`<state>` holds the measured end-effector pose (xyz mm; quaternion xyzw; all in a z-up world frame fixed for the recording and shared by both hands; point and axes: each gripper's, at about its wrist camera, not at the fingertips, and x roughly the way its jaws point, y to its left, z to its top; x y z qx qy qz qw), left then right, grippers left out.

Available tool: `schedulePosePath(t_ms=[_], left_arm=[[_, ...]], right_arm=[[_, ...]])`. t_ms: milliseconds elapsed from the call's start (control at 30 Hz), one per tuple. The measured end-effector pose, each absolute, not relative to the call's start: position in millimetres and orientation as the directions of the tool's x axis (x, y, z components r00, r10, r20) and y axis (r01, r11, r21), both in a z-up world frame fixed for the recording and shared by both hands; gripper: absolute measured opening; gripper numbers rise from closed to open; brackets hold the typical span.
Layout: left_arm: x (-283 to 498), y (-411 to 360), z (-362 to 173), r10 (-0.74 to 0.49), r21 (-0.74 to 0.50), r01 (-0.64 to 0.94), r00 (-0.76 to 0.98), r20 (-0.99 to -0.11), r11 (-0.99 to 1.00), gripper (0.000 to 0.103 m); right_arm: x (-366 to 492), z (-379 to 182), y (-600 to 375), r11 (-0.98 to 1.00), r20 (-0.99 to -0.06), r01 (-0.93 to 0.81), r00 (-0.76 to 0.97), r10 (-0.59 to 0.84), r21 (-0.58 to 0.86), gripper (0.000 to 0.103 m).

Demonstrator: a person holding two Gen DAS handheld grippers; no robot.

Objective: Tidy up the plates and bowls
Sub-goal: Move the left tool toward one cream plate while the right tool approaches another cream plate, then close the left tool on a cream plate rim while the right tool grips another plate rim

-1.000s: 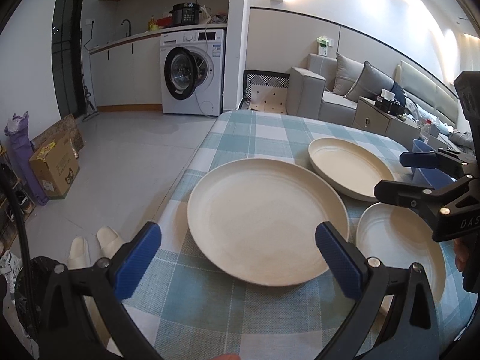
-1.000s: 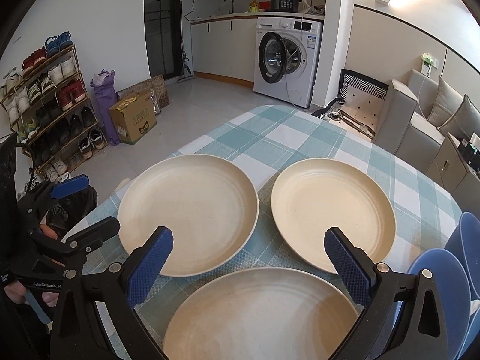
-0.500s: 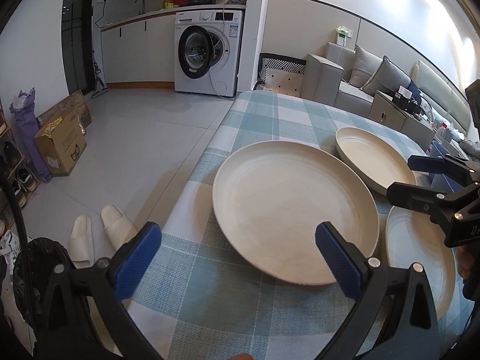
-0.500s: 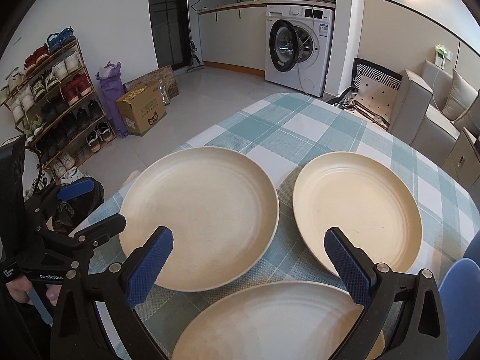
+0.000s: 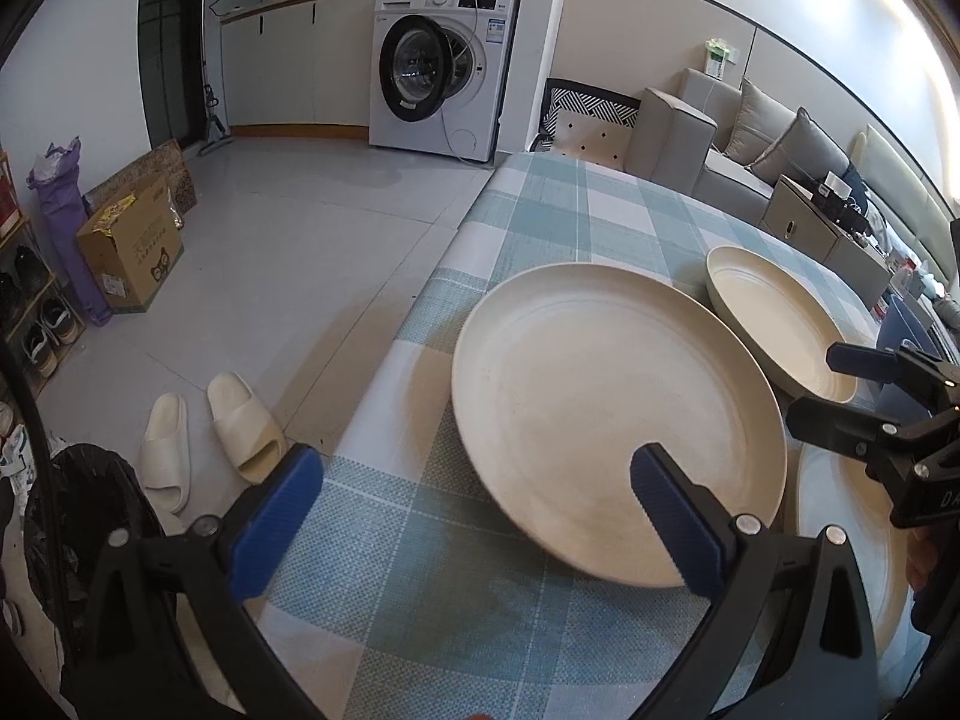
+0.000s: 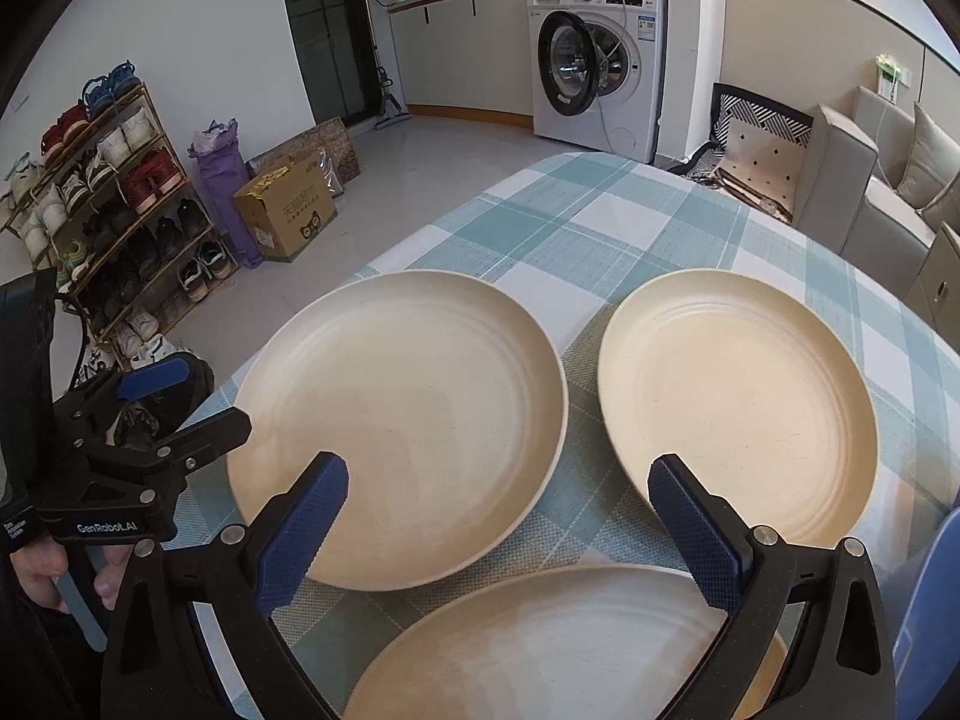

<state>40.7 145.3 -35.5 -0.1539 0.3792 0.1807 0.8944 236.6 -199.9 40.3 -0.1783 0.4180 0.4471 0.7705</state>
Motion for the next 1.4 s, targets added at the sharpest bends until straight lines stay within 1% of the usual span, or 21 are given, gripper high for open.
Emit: schedulePosePath(t_ms=[133, 167, 200, 233, 400, 500, 633, 800, 900, 1000, 1100, 1200, 1267, 1367, 1400], left_arm=[[44.7, 146.6, -39.3, 0.188, -0.140, -0.426, 0.640, -0.745, 0.894, 0.100], [45.3, 147.1, -40.3, 0.186, -0.141, -0.426, 0.638, -0.747, 0.894, 0.100], [45.8, 147.3, -41.4, 0.179, -0.145, -0.422, 0.636, -0.751, 0.895, 0.097], [46.9, 147.8, -42.9, 0.171, -0.149, -0.420, 0.634, -0.754, 0.895, 0.094], [50.8, 148.7, -48.9, 0.161, -0.156, -0.421, 0.624, -0.764, 0.894, 0.089], [55.2, 147.1, -51.4, 0.157, -0.153, -0.416, 0.621, -0.768, 0.896, 0.088], [60.1, 145.5, -55.7, 0.151, -0.147, -0.409, 0.611, -0.777, 0.901, 0.080], [62.3, 145.6, -60.1, 0.145, -0.143, -0.405, 0.600, -0.787, 0.903, 0.071], [62.4, 145.8, -61.1, 0.135, -0.150, -0.400, 0.600, -0.788, 0.904, 0.071], [61.8, 145.2, -61.1, 0.147, -0.138, -0.404, 0.596, -0.789, 0.904, 0.068], [61.6, 143.2, -61.6, 0.147, -0.128, -0.395, 0.595, -0.790, 0.910, 0.067], [61.4, 140.3, -61.3, 0.146, -0.120, -0.383, 0.597, -0.789, 0.916, 0.059], [61.1, 139.1, -61.4, 0.148, -0.119, -0.381, 0.602, -0.785, 0.917, 0.057], [60.1, 138.3, -61.1, 0.141, -0.127, -0.372, 0.613, -0.777, 0.919, 0.048], [59.5, 138.3, -60.8, 0.135, -0.134, -0.370, 0.618, -0.775, 0.919, 0.042]], right_arm=[[236.1, 35.4, -192.9, 0.525, -0.810, -0.844, 0.228, 0.540, 0.112, 0.100], [236.7, 34.0, -191.0, 0.522, -0.812, -0.845, 0.221, 0.540, 0.118, 0.094], [237.5, 32.2, -189.1, 0.521, -0.815, -0.845, 0.213, 0.538, 0.124, 0.090], [238.8, 30.0, -187.1, 0.523, -0.820, -0.843, 0.208, 0.533, 0.126, 0.088], [244.4, 21.0, -181.6, 0.530, -0.838, -0.836, 0.183, 0.514, 0.142, 0.078], [248.0, 15.0, -180.2, 0.541, -0.849, -0.828, 0.175, 0.498, 0.146, 0.076], [249.9, 10.1, -178.0, 0.542, -0.855, -0.829, 0.176, 0.487, 0.138, 0.073], [251.5, 7.3, -175.2, 0.542, -0.856, -0.831, 0.182, 0.483, 0.129, 0.064], [252.2, 6.0, -173.9, 0.542, -0.858, -0.831, 0.185, 0.478, 0.123, 0.059], [252.3, 5.8, -173.9, 0.543, -0.859, -0.831, 0.184, 0.478, 0.124, 0.058], [252.6, 5.8, -174.1, 0.542, -0.859, -0.831, 0.180, 0.480, 0.128, 0.057], [254.1, 5.2, -173.5, 0.544, -0.859, -0.829, 0.181, 0.479, 0.129, 0.055], [254.3, 5.0, -174.9, 0.544, -0.858, -0.830, 0.185, 0.480, 0.126, 0.053], [254.4, 4.5, -175.7, 0.544, -0.857, -0.830, 0.189, 0.479, 0.121, 0.050], [254.4, 4.2, -175.8, 0.545, -0.857, -0.831, 0.195, 0.477, 0.114, 0.048]])
